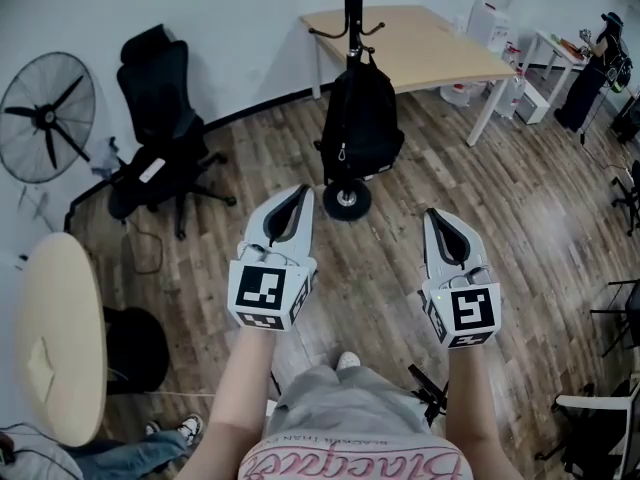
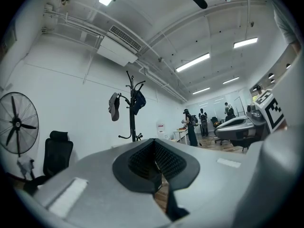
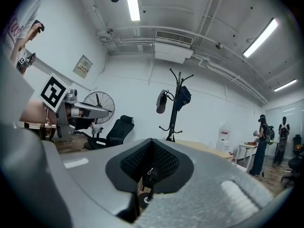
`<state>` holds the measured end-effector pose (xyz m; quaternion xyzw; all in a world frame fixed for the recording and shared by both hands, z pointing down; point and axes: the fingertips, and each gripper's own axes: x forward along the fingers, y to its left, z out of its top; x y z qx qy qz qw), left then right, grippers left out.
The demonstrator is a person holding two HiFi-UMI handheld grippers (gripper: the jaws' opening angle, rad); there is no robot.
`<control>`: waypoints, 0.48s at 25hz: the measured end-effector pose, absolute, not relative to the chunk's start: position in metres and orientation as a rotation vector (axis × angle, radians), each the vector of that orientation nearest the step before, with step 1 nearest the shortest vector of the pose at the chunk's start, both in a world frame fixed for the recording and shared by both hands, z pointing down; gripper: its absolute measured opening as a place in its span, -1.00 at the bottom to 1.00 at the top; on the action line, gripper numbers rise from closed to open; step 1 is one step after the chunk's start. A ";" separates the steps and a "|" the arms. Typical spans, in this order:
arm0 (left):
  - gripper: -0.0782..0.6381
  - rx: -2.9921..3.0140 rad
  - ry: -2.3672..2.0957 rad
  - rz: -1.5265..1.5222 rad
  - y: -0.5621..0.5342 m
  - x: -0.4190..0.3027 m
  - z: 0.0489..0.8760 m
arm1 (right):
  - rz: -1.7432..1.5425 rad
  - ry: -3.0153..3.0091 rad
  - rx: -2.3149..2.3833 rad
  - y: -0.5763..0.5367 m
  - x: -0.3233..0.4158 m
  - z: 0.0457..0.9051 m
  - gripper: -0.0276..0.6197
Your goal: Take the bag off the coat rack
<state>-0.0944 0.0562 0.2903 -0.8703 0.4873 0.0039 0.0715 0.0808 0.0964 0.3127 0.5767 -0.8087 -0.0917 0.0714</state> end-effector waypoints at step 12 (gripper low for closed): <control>-0.74 -2.617 1.457 0.020 0.015 -0.079 0.290 | -0.315 -2.486 1.668 0.064 0.087 0.315 -0.91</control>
